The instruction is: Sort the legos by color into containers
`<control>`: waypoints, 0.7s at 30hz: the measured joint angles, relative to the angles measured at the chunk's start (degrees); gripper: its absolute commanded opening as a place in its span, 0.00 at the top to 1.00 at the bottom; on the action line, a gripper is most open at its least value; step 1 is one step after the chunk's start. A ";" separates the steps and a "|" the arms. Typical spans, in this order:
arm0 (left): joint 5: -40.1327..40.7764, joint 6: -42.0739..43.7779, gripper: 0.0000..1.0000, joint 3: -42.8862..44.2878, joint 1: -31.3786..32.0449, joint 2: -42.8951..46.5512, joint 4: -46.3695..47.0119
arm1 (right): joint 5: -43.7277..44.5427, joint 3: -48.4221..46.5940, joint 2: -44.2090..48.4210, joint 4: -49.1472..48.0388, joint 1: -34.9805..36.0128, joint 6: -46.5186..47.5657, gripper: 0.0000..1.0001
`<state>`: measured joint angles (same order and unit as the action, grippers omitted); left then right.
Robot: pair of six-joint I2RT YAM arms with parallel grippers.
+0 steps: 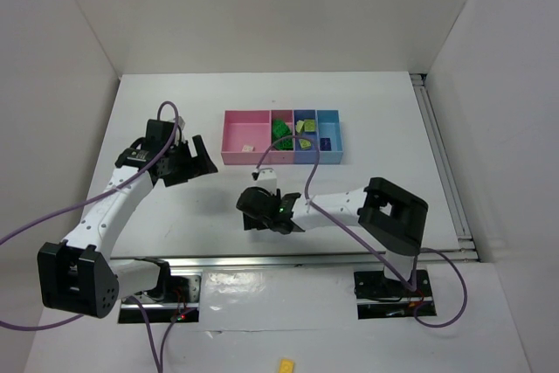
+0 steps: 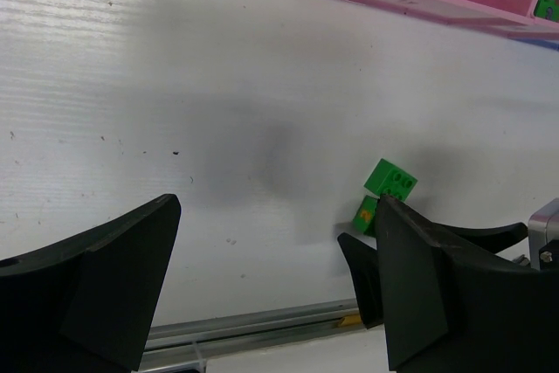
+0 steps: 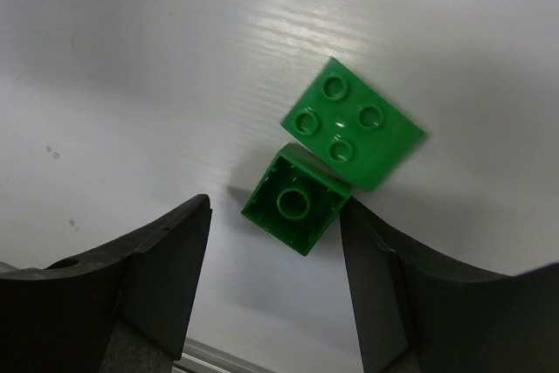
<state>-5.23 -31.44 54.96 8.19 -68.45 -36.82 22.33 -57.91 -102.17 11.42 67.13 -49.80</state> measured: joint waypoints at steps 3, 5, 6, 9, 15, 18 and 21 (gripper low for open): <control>0.00 -0.02 0.05 0.00 0.00 0.00 0.00 | 0.15 -2.64 -2.25 0.28 0.00 0.33 0.43; 0.00 0.00 0.05 0.00 0.00 0.00 0.00 | 0.59 -4.37 -3.67 0.61 0.00 0.48 0.51; 0.00 0.00 0.05 0.00 0.00 0.00 0.00 | 0.83 -4.98 -4.22 0.92 0.00 0.66 0.55; 0.00 0.00 0.05 0.00 0.00 0.00 0.00 | 1.97 -7.08 -5.42 2.43 0.07 1.14 0.72; 0.00 0.00 0.05 0.00 0.00 0.00 0.00 | 6.23 -9.22 -5.86 6.60 1.05 2.89 0.77; 0.00 0.00 0.05 0.00 0.00 0.00 0.00 | 10.99 -9.42 -4.31 9.38 1.09 3.69 0.72; 0.02 -0.02 0.05 0.00 0.00 0.00 0.00 | 14.71 -9.38 -0.59 10.80 -0.79 5.86 0.72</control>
<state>-5.21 -31.46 54.96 8.19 -68.45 -36.82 37.04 -67.29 -102.76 22.22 66.35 -43.94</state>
